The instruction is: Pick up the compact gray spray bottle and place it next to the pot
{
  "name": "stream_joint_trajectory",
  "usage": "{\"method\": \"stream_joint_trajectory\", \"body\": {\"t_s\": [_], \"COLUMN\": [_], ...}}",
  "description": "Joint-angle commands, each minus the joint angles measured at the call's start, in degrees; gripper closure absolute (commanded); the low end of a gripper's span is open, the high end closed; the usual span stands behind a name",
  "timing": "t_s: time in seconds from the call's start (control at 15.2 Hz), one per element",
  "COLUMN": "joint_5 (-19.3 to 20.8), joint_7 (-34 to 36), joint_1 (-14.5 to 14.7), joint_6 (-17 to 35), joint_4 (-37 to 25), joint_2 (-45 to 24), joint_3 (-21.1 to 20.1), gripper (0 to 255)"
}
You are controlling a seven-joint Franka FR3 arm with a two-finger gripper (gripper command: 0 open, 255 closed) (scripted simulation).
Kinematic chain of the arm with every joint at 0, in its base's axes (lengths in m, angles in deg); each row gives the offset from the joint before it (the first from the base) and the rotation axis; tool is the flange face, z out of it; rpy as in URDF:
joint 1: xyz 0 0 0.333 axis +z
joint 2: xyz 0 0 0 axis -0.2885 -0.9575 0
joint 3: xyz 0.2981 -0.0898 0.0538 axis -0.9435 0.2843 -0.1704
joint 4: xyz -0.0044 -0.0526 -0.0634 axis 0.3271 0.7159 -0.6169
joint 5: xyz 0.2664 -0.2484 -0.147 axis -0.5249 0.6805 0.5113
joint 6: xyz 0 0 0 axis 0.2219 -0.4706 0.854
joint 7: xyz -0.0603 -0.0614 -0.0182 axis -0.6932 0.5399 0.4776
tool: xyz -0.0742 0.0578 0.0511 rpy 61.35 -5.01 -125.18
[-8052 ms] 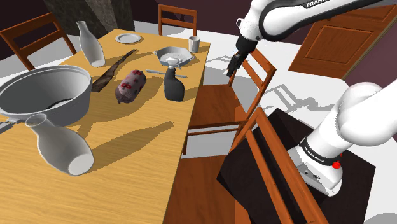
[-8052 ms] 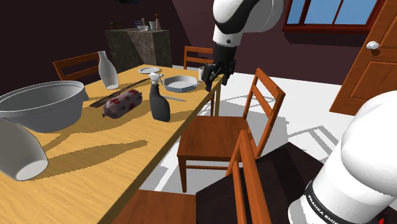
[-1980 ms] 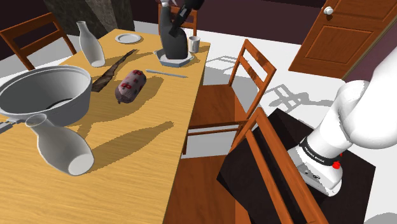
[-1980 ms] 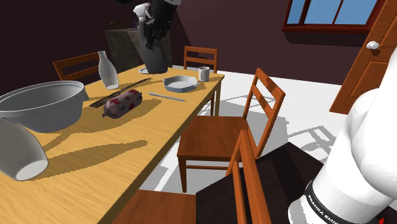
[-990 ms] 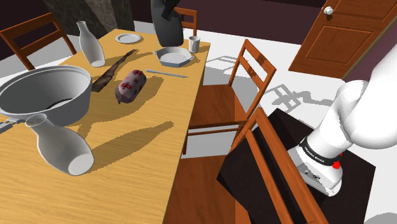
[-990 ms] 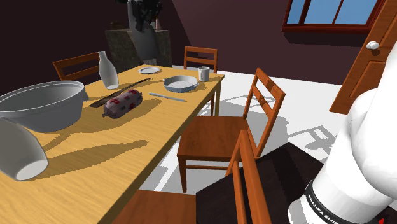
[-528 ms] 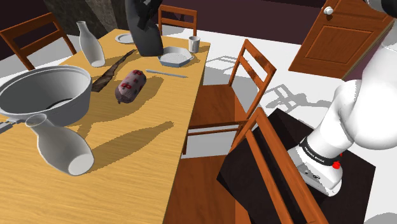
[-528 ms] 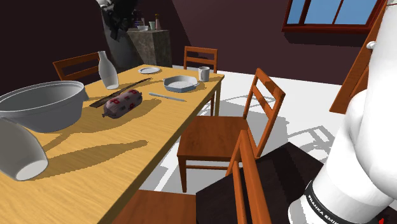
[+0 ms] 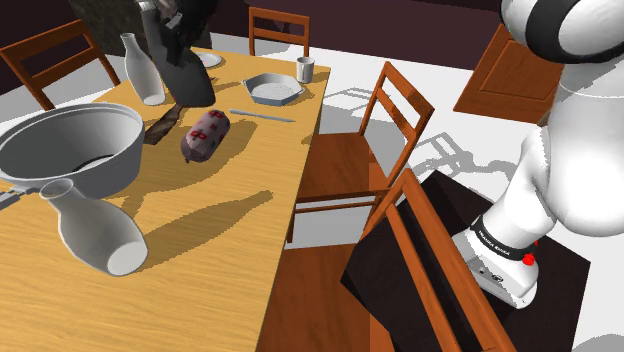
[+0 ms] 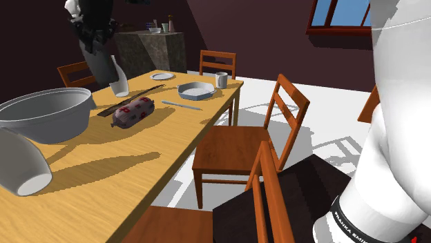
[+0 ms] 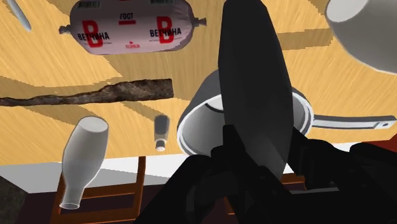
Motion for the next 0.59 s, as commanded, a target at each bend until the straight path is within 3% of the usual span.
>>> {"method": "stream_joint_trajectory", "body": {"t_s": [0.0, 0.26, 0.33, 0.4, 0.53], "joint_5": [0.98, 2.61, 2.94, 3.31, 3.26], "joint_7": [1.99, 5.61, 6.45, 7.47, 7.41], "joint_1": [1.38, 4.07, 4.69, 5.40, 5.48], "joint_6": [-0.67, -4.98, -6.84, -10.61, -7.95], "joint_4": [-4.89, -19.62, -24.95, -34.72, -30.64], "joint_2": [-4.05, -14.35, -17.80, -23.80, -22.36], "joint_3": [-0.04, 0.13, 0.19, 0.27, 0.32], "gripper": [255, 255, 255, 255, 255]}}
